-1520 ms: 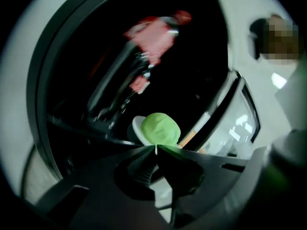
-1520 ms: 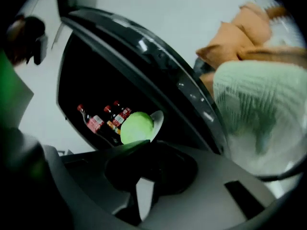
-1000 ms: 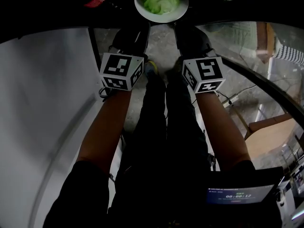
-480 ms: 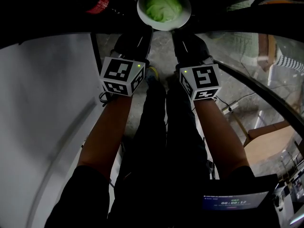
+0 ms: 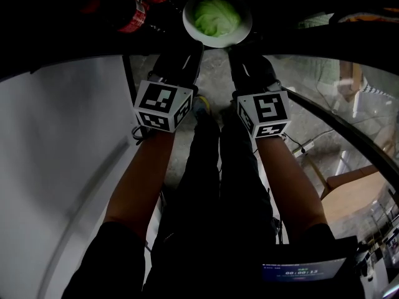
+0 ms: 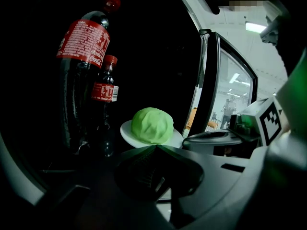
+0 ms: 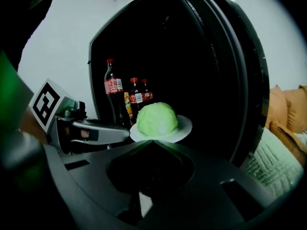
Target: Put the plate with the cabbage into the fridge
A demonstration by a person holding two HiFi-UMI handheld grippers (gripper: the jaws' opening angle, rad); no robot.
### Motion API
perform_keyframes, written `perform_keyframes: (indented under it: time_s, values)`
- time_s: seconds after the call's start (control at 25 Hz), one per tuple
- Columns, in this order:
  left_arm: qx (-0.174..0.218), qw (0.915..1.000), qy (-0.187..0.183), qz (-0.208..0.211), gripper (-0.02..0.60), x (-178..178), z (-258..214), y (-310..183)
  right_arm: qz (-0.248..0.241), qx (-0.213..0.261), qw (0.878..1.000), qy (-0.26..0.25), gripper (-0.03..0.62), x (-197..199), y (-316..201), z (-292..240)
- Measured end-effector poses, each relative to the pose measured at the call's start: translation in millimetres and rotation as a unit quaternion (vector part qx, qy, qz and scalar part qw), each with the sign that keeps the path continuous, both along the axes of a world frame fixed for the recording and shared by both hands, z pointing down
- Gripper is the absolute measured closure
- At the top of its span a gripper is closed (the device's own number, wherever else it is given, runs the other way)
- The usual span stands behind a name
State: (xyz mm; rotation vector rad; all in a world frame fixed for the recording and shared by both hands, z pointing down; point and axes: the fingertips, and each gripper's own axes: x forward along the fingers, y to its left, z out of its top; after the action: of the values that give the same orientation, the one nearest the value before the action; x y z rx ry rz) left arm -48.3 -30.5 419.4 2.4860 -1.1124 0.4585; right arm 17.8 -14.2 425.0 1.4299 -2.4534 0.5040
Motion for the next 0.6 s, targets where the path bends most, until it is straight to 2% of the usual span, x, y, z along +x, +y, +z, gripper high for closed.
perform_keyframes:
  time_s: [0.6]
  values:
    - [-0.025,0.9996,0.005,-0.009,0.578,7.6,-1.2,-26.8,0.011,0.011,1.000,-0.006,0.589,5.9,-30.8,-1.5]
